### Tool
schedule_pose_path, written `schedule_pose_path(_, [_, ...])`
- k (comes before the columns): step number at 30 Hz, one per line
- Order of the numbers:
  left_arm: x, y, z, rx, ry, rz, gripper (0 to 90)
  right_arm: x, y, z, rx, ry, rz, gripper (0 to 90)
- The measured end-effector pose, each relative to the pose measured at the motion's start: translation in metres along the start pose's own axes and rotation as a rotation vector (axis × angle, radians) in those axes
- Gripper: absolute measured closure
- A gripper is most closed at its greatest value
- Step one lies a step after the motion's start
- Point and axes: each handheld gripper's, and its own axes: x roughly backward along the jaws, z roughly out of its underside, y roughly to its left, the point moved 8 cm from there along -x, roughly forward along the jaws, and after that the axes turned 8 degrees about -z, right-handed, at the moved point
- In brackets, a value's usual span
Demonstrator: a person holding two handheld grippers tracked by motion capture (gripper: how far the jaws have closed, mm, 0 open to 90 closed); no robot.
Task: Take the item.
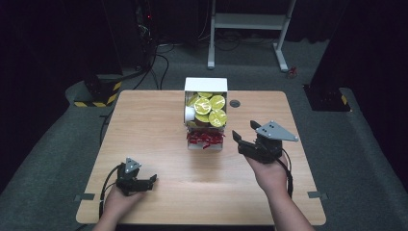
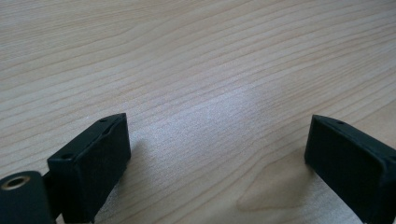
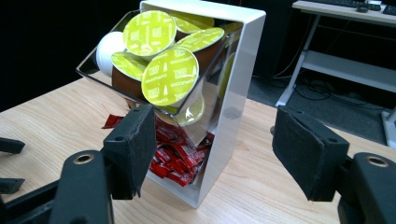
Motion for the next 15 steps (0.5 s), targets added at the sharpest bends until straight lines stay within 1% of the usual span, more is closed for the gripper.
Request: schedule_pose_path(15, [0.000,0.000,0.000,0.000,0.000,0.000,7.3,-0.014,0.009,-0.013,0.025,0.001,-0.019,31.5])
